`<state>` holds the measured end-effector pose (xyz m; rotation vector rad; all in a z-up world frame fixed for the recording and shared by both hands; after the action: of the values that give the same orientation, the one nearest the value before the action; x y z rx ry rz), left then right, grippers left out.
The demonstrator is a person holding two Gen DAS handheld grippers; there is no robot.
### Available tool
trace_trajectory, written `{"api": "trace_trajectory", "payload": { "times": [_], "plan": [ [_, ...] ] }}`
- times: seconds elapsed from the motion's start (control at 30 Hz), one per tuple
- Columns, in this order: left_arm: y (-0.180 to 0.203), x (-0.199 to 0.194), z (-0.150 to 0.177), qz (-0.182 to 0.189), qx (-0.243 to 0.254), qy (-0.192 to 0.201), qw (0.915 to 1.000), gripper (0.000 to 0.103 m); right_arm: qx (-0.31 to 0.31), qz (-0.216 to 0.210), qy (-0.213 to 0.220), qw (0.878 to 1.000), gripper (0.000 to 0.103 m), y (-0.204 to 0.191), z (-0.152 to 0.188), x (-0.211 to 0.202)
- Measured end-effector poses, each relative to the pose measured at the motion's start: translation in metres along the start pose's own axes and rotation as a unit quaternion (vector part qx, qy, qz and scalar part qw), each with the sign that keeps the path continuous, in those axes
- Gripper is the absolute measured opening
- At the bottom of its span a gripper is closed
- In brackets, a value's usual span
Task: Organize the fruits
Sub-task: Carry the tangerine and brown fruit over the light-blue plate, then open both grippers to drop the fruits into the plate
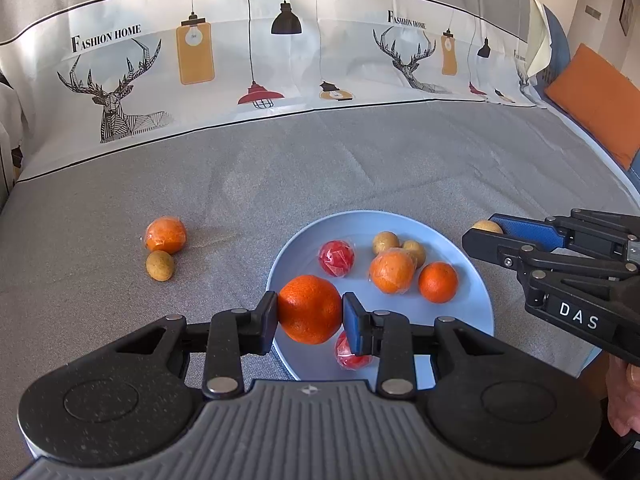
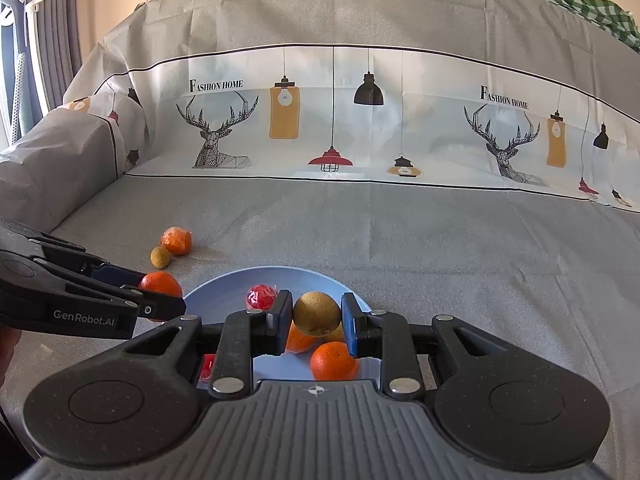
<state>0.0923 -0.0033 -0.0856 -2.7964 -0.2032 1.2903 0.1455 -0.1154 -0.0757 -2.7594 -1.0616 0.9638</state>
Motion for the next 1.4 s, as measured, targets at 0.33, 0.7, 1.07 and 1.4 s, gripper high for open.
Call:
{"api": "trace_trajectory", "payload": {
  "times": [0.33, 0.7, 1.07, 1.4],
  "plan": [
    [0.0005, -0.0002, 0.0006, -0.001, 0.001, 0.0, 1.0, 0.038, -0.003, 0.0, -0.002, 1.0, 0.028, -0.001, 0.0016, 0.0012],
    [0.0014, 0.0001, 0.0004, -0.001, 0.004, 0.001, 1.0, 0.038, -0.005, 0.0, -0.001, 1.0, 0.028, -0.0019, 0.0014, 0.0002],
    [0.0022, -0.0018, -0.001, 0.0, 0.009, 0.006, 0.9999, 0.041, -0.002, 0.009, -0.001, 1.0, 0.028, 0.0004, 0.0002, 0.0004],
    [-0.0059, -0.0089, -0.0022, -0.009, 0.003, 0.017, 0.9998, 0.042, -0.003, 0.016, 0.004, 1.0, 0.039, 0.0011, -0.0007, 0.0003]
  ]
}}
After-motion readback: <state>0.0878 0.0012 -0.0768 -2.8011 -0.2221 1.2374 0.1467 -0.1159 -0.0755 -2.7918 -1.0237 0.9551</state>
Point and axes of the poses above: each gripper's, at about its wrist camera, not at the fingertips, and x roughly the way its jaws point, y to its right, z to its underside, the point moved 10 cm from there along x, roughly the way its jaws point, and after that the axes turned 13 degrees about x, right-handed, at the moved point
